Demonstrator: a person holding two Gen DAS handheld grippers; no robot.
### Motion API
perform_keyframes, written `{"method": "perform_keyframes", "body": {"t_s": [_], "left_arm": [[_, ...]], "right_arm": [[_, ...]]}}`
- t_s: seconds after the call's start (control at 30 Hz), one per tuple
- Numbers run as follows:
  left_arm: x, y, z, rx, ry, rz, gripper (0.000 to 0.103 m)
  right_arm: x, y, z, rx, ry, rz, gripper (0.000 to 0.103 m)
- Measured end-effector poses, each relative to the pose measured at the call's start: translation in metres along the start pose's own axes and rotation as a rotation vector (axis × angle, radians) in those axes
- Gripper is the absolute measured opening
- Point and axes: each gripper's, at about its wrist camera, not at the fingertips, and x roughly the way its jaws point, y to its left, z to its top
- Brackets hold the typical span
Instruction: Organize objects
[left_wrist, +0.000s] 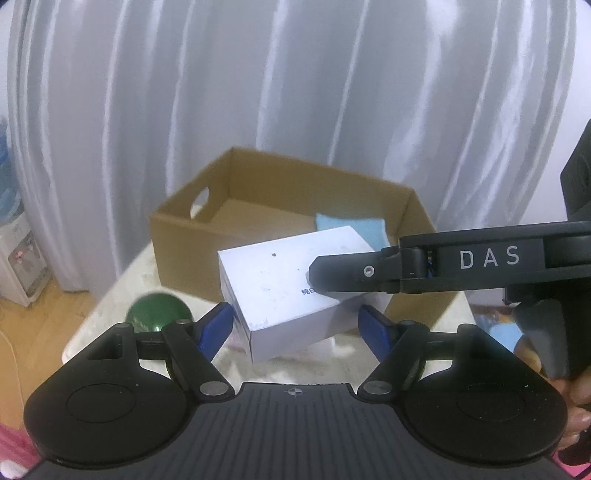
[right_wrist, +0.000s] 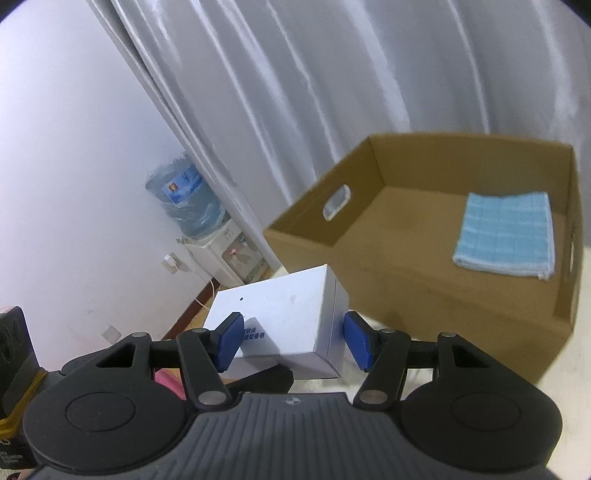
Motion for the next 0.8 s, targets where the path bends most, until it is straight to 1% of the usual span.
{"method": "perform_keyframes", "body": {"t_s": [0.27, 0.43, 0.63, 0.8], "left_arm": [[0.014, 0.008, 0.036, 0.007, -0.028, 0.012, 0.074], [0.029, 0.014, 0.057, 0.015, -0.024, 0.014, 0.074], [0.063, 0.02, 0.083, 0.016, -0.003, -0.003, 0.074], [0.103, 0.023, 0.111, 0.044, 0.028, -0.016, 0.074]], "right_arm": [[0.012, 0.0, 0.042, -0.014, -0.017, 0.014, 0.064], [0.024, -0.008, 0.066, -0.012, -0.018, 0.021, 0.064], [0.047, -0.024, 0.098, -0.003, -0.011, -0.004, 0.064], [0.072, -0.05, 0.133, 0.017, 0.01, -0.029, 0.064]]}}
